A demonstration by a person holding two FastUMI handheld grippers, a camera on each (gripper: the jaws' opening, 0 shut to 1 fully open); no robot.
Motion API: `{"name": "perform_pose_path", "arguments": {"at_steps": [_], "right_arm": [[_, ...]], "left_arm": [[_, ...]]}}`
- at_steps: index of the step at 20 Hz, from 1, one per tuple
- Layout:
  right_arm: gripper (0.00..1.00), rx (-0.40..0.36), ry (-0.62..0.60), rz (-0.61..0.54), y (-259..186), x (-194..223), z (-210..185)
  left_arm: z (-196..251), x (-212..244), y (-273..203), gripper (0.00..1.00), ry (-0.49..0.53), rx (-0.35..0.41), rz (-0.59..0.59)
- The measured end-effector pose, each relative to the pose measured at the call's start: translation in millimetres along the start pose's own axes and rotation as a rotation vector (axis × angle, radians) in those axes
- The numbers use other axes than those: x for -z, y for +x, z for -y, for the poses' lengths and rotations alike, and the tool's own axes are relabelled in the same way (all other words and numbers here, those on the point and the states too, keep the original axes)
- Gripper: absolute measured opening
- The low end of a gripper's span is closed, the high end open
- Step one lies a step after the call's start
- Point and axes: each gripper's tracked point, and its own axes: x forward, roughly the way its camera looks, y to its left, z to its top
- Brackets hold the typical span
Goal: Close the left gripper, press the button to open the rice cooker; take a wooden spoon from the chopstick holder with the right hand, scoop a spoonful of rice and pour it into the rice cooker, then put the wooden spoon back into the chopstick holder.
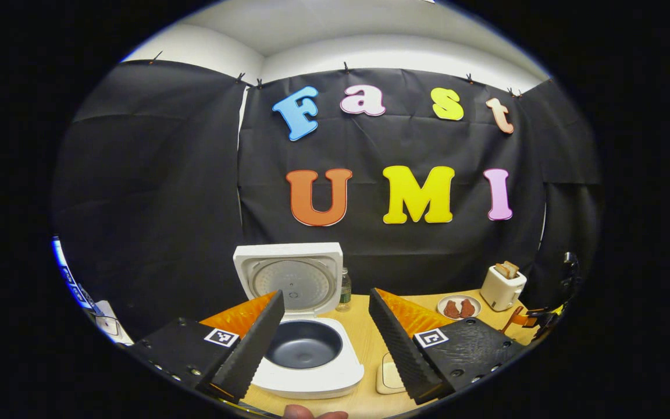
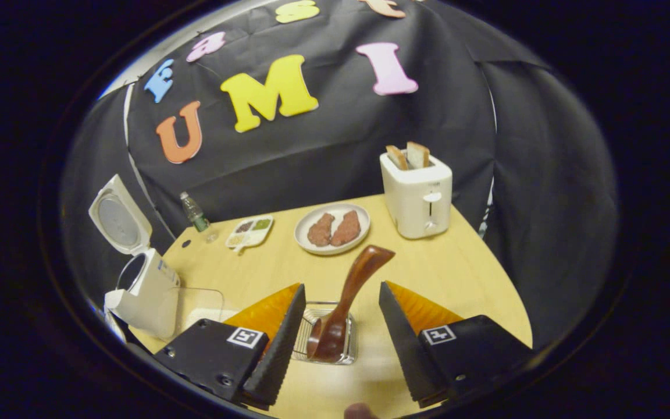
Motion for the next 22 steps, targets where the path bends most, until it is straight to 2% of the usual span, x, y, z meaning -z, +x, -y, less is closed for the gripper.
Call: {"name": "perform_pose_path", "arguments": {"at_steps": [1, 2, 3, 4, 5, 6, 7, 8, 9, 11, 16, 18, 19, 20, 22], "right_arm": [[0.83, -0.018, 0.029, -0.02, 13, 5, 2], [0.82, -0.035, 0.045, -0.031, 23, 8, 3], [0.68, -0.046, 0.054, -0.041, 29, 9, 4], [0.72, -0.055, 0.053, -0.045, 35, 8, 3], [0.64, -0.066, 0.05, -0.047, 41, 7, 0], [0.52, -0.08, 0.05, -0.049, 43, 6, -3], [0.52, -0.095, 0.054, -0.054, 45, 8, -6], [0.39, -0.102, 0.059, -0.058, 43, 8, -7], [0.37, -0.102, 0.061, -0.057, 39, 7, -7], [0.24, -0.106, 0.062, -0.058, 32, 9, -8], [0.23, -0.076, 0.004, -0.062, 4, 14, -16], [0.18, -0.038, -0.016, -0.045, -2, 7, -20], [0.09, -0.022, -0.02, -0.028, -7, -1, -24], [0.13, 0.0, -0.025, -0.006, -13, -11, -28], [0.11, 0.04, -0.048, 0.037, -28, -30, -39]], "left_arm": [[-2, 3, 1, 0.97, -0.006, -0.017, -0.017], [-4, 6, 2, 0.94, -0.011, -0.034, -0.032], [-7, 9, 2, 0.94, -0.016, -0.052, -0.045], [-10, 10, 2, 0.94, -0.021, -0.064, -0.051], [-11, 9, 1, 0.94, -0.026, -0.074, -0.052], [-11, 8, 1, 0.94, -0.028, -0.078, -0.053], [-10, 9, 1, 0.94, -0.028, -0.079, -0.055], [-10, 9, 2, 0.94, -0.027, -0.081, -0.056], [-10, 10, 2, 0.94, -0.028, -0.083, -0.057], [-10, 9, 4, 0.94, -0.034, -0.083, -0.056], [-16, 8, 4, 0.95, -0.075, -0.06, -0.05], [-23, 8, 4, 0.95, -0.089, -0.045, -0.042], [-26, 7, 4, 0.95, -0.097, -0.038, -0.04], [-31, 7, 3, 0.95, -0.104, -0.03, -0.036], [-42, 7, 4, 0.94, -0.116, -0.015, -0.024]]}}
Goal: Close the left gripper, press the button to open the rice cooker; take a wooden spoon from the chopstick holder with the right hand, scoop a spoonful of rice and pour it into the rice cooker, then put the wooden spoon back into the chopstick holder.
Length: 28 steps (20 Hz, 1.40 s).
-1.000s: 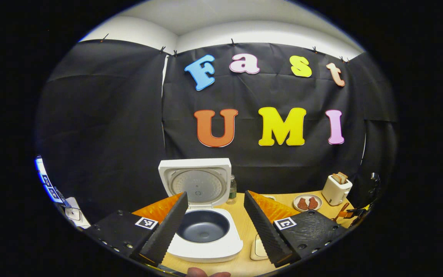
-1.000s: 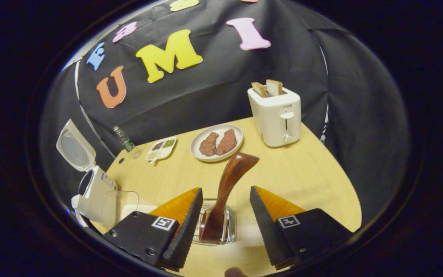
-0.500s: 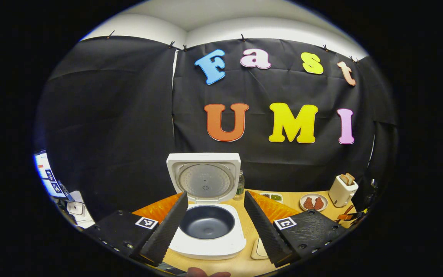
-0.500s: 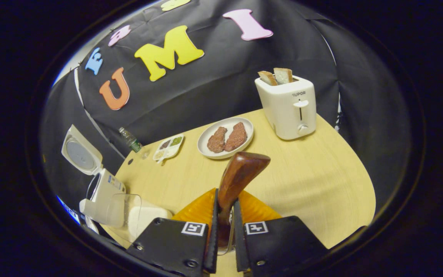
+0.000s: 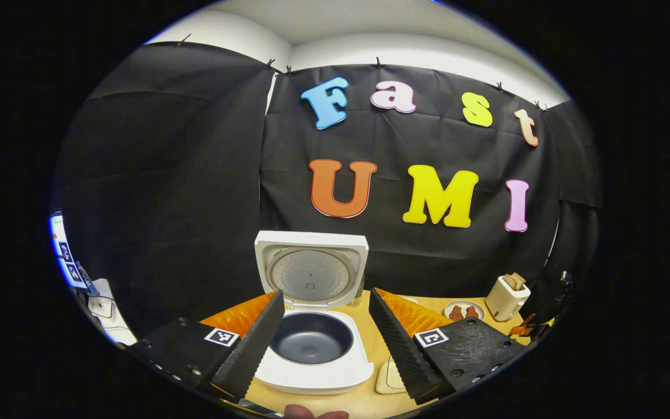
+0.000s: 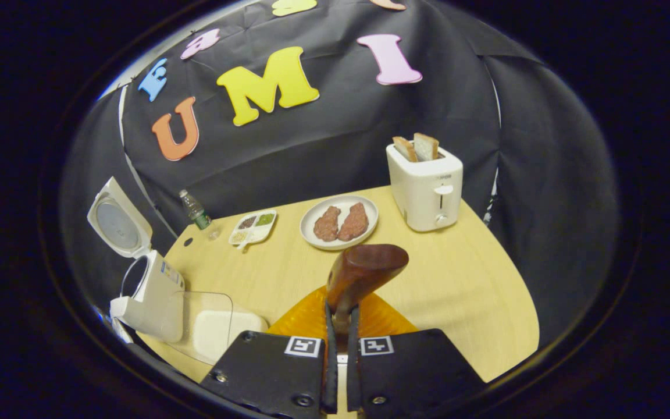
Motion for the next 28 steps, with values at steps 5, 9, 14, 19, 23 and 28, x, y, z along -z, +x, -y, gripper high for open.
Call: {"name": "perform_pose_path", "arguments": {"at_steps": [5, 9, 14, 19, 23, 28], "right_arm": [[0.1, -0.017, -0.123, 0.131, -54, -44, -89], [0.11, -0.078, -0.22, 0.131, -60, -22, -176], [0.09, -0.018, -0.377, 0.076, -30, 37, -214], [0.09, 0.104, -0.615, 0.092, 5, 83, -224], [0.09, 0.019, -0.521, 0.048, 16, 115, -259], [0.09, -0.1, -0.176, -0.042, 15, 124, -275]], "left_arm": [[-27, 2, 6, 0.94, -0.011, 0.046, 0.011], [-54, 2, 14, 0.94, -0.004, 0.069, 0.024], [-97, 11, 16, 0.94, -0.003, 0.053, -0.003], [-126, 32, 16, 0.94, -0.038, 0.041, -0.083], [-149, 35, 16, 0.94, -0.048, 0.018, -0.104], [-156, 39, 17, 0.94, -0.044, 0.013, -0.12]]}}
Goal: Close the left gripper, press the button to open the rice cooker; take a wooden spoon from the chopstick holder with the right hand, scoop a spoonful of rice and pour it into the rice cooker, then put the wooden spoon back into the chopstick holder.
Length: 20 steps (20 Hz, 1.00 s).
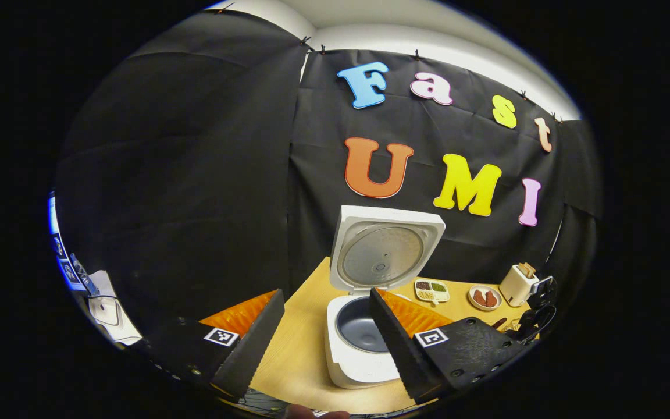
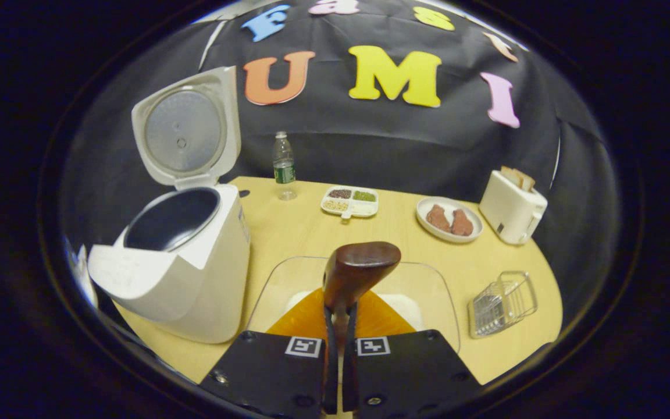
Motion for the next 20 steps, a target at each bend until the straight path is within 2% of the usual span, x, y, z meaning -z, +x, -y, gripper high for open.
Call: {"name": "perform_pose_path", "arguments": {"at_steps": [3, 6, 8, 15, 18, 20], "right_arm": [[0.09, -0.085, 0.246, -0.039, 2, 0, -1], [0.08, -0.125, 0.495, -0.072, 7, 4, 19], [0.08, -0.142, 0.608, -0.074, 5, 4, 33], [0.08, -0.234, 0.905, 0.027, -36, -30, 77], [0.08, -0.273, 0.975, 0.066, -57, -58, 83], [0.08, -0.304, 0.994, 0.082, -68, -83, 73]], "left_arm": [[5, -2, -1, 0.94, -0.005, 0.007, 0.0], [14, -1, -2, 0.94, 0.012, 0.018, -0.006], [25, -5, -1, 0.94, 0.022, 0.026, 0.002], [63, -5, -8, 0.94, 0.043, 0.046, 0.012], [76, -7, -12, 0.94, 0.044, 0.052, 0.024], [82, -8, -11, 0.94, 0.049, 0.052, 0.039]]}}
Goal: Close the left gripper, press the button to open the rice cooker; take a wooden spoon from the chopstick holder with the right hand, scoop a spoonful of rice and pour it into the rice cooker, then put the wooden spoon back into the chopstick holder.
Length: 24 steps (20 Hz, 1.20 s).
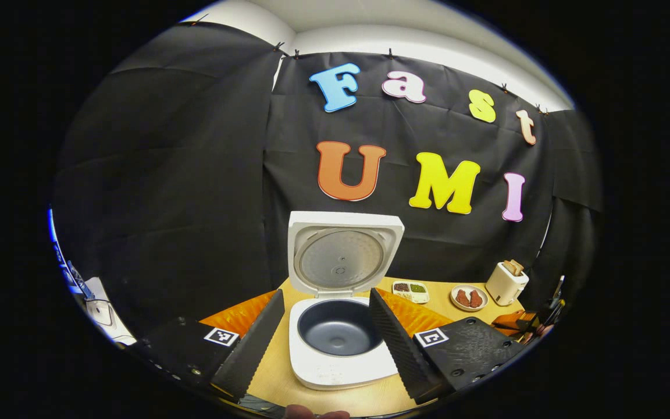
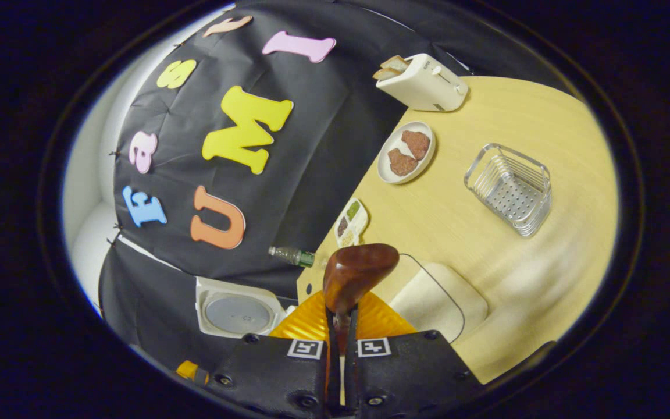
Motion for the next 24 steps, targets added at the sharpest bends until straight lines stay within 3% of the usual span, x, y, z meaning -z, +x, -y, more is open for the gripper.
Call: {"name": "perform_pose_path", "arguments": {"at_steps": [6, 11, 18, 24], "right_arm": [[0.08, -0.192, -0.045, -0.105, 27, 33, -125], [0.08, -0.224, -0.271, -0.19, 76, 96, -184], [0.08, -0.144, -0.501, -0.277, 132, 166, -171], [0.08, -0.075, -0.724, -0.288, 145, 185, -153]], "left_arm": [[-8, -6, -8, 0.94, 0.0, -0.01, 0.032], [-47, -5, -24, 0.94, 0.005, -0.075, 0.05], [-107, 5, -37, 0.94, -0.014, -0.187, 0.036], [-131, 19, -43, 0.94, -0.049, -0.224, 0.016]]}}
